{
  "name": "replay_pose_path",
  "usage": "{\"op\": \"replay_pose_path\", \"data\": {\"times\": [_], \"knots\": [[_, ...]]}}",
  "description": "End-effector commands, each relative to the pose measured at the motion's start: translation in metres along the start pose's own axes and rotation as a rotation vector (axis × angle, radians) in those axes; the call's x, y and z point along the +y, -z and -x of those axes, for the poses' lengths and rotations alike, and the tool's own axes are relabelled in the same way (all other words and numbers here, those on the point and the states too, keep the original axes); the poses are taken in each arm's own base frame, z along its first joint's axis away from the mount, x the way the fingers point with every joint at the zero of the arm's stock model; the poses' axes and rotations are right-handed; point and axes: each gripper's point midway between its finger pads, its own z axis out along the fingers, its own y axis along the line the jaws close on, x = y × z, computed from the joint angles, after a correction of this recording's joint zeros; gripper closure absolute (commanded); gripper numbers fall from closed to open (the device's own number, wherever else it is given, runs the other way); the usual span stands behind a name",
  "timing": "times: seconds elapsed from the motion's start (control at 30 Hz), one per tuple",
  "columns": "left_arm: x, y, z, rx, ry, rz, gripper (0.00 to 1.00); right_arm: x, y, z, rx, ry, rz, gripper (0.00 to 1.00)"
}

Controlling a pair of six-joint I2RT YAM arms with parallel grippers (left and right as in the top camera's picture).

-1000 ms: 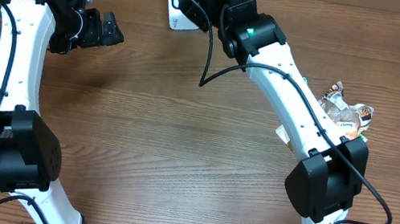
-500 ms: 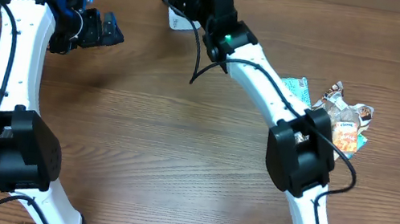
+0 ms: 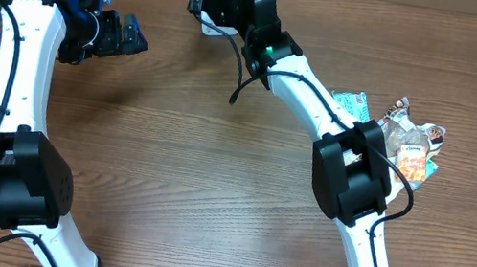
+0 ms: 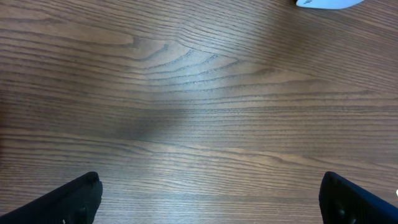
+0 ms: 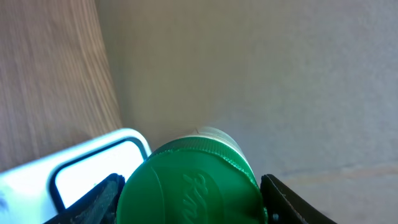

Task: Scan the item barcode
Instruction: 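Hold the jar's green cap over the white scanner window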

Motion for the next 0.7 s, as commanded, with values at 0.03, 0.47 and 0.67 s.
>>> {"op": "replay_pose_path", "data": {"times": [0.03,0.47,0.67], "knots": [[0.003,0.006,0.005,-0.02,-0.007,0.007,0.0,-0.023,0.002,-0.004,0.034,0.092,-0.065,0.45],[0.003,0.006,0.005,-0.02,-0.007,0.007,0.01,-0.011,0.002,-0.01,0.053,0.094,-0.014,0.41],[0.003,0.006,0.005,-0.02,-0.007,0.007,0.0,-0.014,0.004,-0.004,0.046,0.094,-0.018,0.42]]}}
